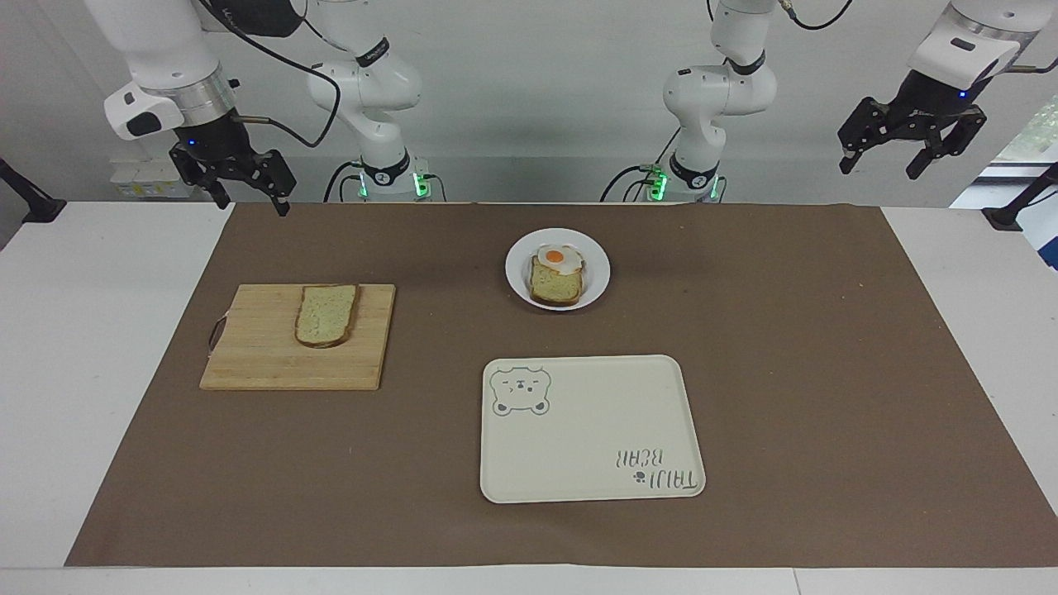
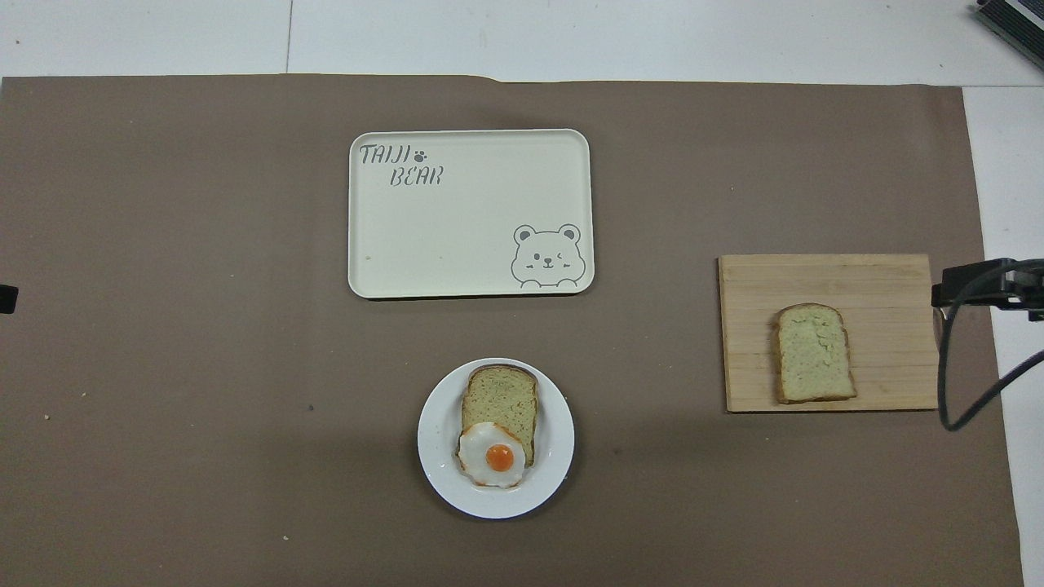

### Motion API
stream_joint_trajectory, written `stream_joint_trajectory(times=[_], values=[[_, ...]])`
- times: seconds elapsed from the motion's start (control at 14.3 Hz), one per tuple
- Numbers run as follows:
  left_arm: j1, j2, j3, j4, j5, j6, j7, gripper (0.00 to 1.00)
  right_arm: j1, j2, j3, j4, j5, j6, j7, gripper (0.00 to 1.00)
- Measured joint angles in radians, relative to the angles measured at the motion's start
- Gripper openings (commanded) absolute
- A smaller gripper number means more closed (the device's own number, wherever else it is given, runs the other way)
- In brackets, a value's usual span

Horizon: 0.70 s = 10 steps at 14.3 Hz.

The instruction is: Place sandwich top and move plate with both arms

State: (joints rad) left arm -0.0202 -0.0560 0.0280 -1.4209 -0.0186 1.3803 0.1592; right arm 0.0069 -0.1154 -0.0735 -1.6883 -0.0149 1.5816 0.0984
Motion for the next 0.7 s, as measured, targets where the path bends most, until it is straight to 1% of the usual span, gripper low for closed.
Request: stream_joint_trajectory(times=[0.21,0.7], values=[[0.0,0.0,0.0,0.0,0.0,0.0,0.0,1.0,0.0,0.011,-0.001,0.021,0.002,-0.014,-0.023,1.0],[0.0,0.0,0.0,0.0,0.0,0.0,0.0,1.0,0.001,0.012,0.002,0.002,0.003,0.009,-0.028,1.0]])
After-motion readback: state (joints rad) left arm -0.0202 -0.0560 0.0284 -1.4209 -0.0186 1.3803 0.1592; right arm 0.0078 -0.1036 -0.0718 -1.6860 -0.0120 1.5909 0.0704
